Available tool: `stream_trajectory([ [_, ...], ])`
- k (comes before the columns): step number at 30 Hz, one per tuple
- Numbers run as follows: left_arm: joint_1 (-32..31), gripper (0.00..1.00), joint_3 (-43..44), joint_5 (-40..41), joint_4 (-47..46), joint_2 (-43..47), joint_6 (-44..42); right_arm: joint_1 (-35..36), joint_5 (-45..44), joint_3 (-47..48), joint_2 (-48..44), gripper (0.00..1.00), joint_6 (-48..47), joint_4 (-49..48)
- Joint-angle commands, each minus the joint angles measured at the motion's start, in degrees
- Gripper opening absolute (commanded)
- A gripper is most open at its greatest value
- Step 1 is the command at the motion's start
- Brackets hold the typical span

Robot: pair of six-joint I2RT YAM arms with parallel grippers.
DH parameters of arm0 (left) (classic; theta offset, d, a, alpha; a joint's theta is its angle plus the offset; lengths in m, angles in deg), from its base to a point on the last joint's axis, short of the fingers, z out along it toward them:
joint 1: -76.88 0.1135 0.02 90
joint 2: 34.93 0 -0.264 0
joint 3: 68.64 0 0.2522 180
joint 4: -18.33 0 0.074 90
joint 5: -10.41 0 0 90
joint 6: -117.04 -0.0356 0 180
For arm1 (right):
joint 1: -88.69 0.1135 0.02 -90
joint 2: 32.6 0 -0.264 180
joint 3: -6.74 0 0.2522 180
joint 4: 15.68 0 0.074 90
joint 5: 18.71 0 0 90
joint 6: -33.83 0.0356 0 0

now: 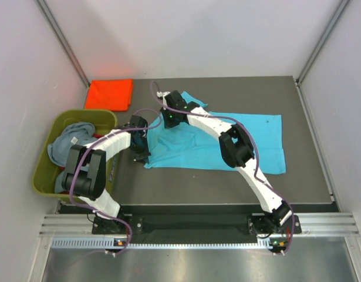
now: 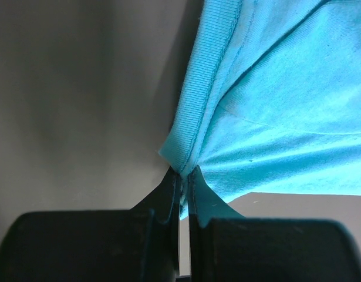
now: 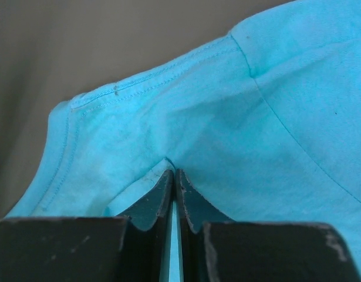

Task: Fold and stack the t-shirts
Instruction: Fold the tshirt

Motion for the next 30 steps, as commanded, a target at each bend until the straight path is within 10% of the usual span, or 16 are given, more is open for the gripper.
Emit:
stream_trajectory([
  [1,0.3,0.01,-0.8,0.6,-1.5,0.3,-0.2,1.5,-3.7,2.0,-1.2,0.03,-0.7,0.6],
  [30,0.4,0.0,-1.1,1.9,-2.0,-1.2,-1.1,-0.9,-10.7,0.4,-6.1,0.0,1.1,-3.1],
])
